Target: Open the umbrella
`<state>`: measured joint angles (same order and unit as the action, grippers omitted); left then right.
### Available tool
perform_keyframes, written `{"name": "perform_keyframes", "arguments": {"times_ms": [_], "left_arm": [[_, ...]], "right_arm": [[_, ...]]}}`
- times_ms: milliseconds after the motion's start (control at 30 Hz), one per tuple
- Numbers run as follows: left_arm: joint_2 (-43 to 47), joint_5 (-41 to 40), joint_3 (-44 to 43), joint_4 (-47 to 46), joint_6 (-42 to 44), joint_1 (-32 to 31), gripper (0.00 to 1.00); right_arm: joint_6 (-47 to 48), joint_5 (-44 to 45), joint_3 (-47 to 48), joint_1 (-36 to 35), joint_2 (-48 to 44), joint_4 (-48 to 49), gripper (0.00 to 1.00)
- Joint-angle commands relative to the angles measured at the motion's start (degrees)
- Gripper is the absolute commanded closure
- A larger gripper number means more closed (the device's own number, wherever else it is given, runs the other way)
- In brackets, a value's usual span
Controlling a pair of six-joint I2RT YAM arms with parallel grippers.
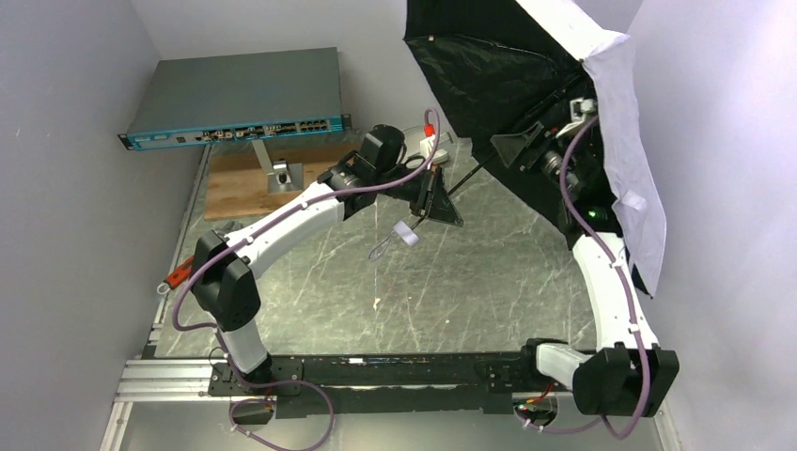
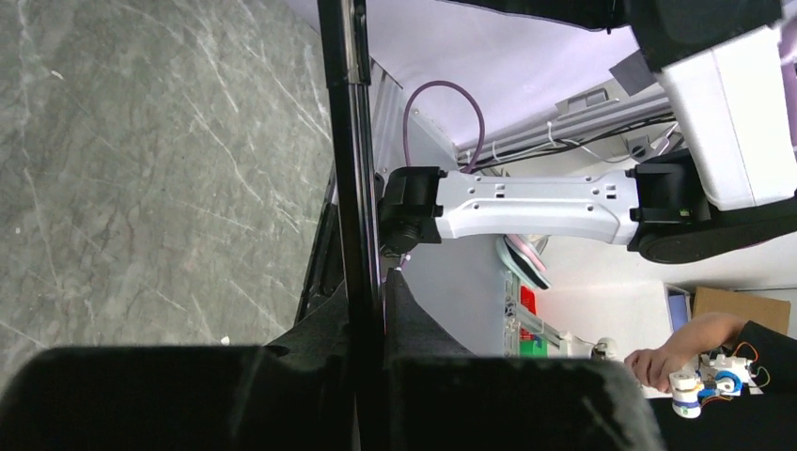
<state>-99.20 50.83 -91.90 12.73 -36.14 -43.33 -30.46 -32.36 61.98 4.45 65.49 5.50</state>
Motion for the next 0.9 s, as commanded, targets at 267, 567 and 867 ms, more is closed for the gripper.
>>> {"name": "perform_keyframes", "arguments": {"times_ms": [267, 567, 867], "left_arm": [[3.45, -1.97, -4.06, -12.82, 5.67, 0.39, 1.00], [5.40, -2.61, -3.87, -9.39, 6.87, 0.85, 1.00], [5.83, -2.29, -5.33, -5.05, 8.99, 0.40, 1.00]], "right_arm": [[59.28, 9.33, -2.28, -4.81, -7.04, -11.17, 0.23], [78.07, -7.09, 1.68, 4.06, -8.37, -21.93, 0.07], [100.48, 4.58, -10.83, 3.80, -11.72, 2.31, 0.11]]}}
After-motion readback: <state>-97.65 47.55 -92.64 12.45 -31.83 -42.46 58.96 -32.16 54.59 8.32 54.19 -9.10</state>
